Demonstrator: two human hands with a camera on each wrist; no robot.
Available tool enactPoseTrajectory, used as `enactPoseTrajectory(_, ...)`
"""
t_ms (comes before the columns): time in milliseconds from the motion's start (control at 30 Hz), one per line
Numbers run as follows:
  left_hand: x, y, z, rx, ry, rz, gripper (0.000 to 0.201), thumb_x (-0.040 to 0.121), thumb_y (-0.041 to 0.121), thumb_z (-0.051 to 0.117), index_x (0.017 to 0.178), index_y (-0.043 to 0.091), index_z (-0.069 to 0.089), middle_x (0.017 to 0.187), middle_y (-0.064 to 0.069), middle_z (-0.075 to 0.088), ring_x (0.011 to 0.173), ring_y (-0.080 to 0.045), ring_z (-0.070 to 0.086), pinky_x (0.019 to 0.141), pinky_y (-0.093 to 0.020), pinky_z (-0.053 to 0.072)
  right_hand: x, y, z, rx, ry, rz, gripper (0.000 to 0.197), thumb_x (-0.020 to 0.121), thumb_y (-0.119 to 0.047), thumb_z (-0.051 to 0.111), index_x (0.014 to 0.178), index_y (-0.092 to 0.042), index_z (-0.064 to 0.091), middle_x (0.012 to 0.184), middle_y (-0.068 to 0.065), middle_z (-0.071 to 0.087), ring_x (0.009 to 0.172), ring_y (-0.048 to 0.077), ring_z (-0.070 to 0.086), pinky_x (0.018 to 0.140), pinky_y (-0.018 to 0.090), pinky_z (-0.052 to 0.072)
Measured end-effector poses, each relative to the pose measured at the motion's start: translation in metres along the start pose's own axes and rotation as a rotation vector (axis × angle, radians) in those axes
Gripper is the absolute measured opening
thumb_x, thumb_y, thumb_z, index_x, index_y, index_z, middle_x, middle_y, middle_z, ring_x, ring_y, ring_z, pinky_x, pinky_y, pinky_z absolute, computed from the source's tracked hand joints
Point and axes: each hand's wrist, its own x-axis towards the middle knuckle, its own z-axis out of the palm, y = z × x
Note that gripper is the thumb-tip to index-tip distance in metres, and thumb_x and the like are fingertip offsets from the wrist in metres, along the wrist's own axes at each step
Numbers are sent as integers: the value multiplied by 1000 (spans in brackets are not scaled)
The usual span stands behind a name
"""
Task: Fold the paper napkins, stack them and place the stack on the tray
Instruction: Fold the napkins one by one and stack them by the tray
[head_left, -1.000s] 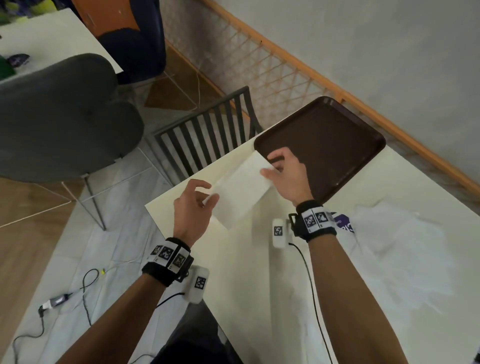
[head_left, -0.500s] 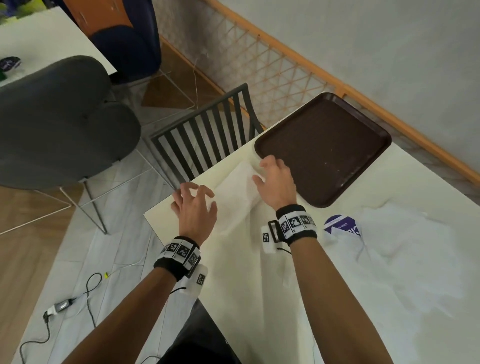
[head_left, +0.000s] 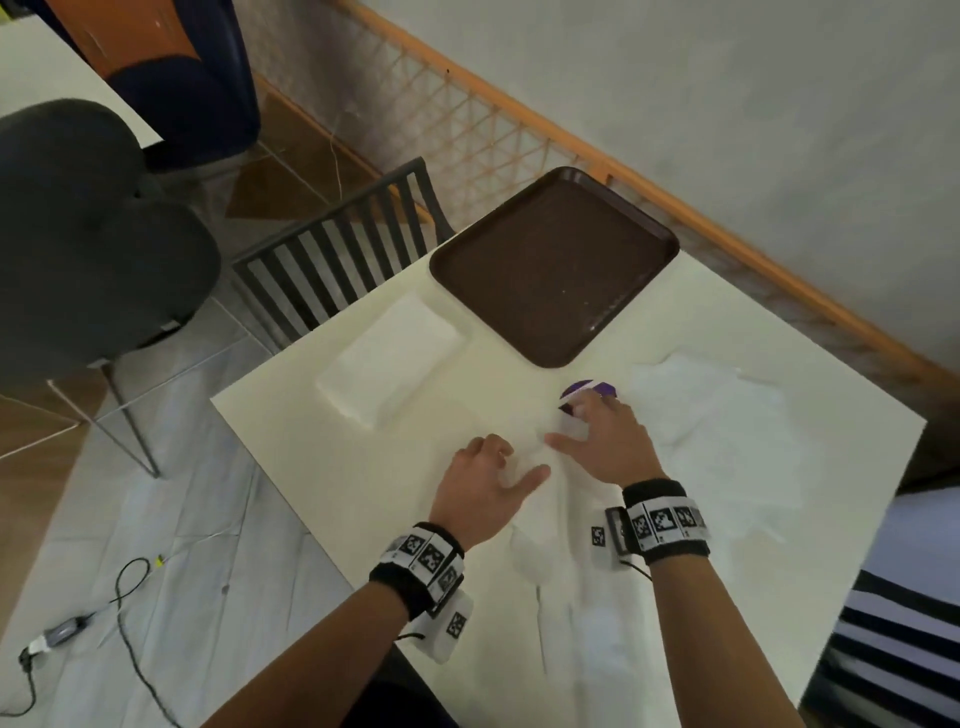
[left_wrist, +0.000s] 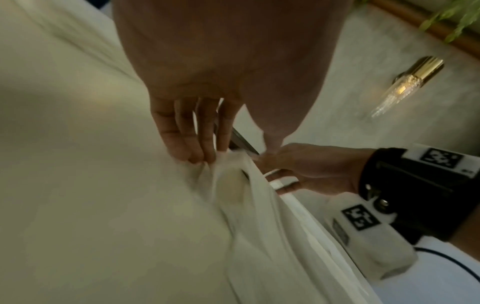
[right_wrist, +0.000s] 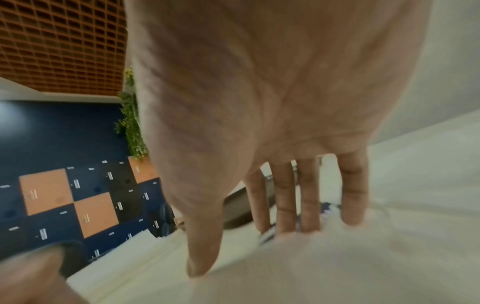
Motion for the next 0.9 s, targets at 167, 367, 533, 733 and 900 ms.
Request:
enactPoseTrajectory(167, -8, 11, 16, 4, -33, 30, 27, 86, 36, 83, 100, 25, 62, 104, 6, 61, 88, -15, 64, 89, -42, 57, -13, 17, 6, 116, 144, -23, 24, 95, -41, 77, 112, -25, 70, 115, 0, 76, 113, 31, 68, 94, 45, 55)
enactPoseTrajectory(367, -14, 17, -11, -162, 62, 110, 74, 74, 54, 92, 132, 32, 51, 131, 12, 50, 116, -10, 56, 103, -28, 48, -57, 7, -40, 386, 169, -320, 13, 98, -29, 80, 94, -29, 68, 97, -20, 74, 99, -2, 67, 85, 9, 45)
enactPoseTrajectory(533, -12, 57, -61, -503, -127, 111, 73, 82, 43, 90, 144, 34, 54, 139, 14, 63, 134, 0, 55, 116, -29, 44, -98, -26, -100, 456, -4, -546, 7, 101, -32, 77, 103, -28, 72, 106, -13, 76, 109, 13, 71, 94, 22, 50)
enactPoseTrajectory(733, -26, 82, -95, -698, -186, 216, 21, 100, 18, 74, 113, 2, 70, 121, -10, 77, 120, -26, 71, 109, -42, 54, -105, -33, -116, 714, 189, -526, 3, 107, -24, 70, 104, -22, 70, 106, -7, 73, 101, 15, 69, 89, 25, 51)
enactPoseTrajectory(900, -36, 76, -83, -779, -370, 34, 50, 106, 64, 46, 149, 39, 51, 150, 6, 59, 142, -19, 54, 123, -54, 39, -114, -33, -105, 847, 181, -511, 8, 107, -16, 67, 102, -22, 68, 93, -10, 68, 75, 2, 59, 69, 12, 42)
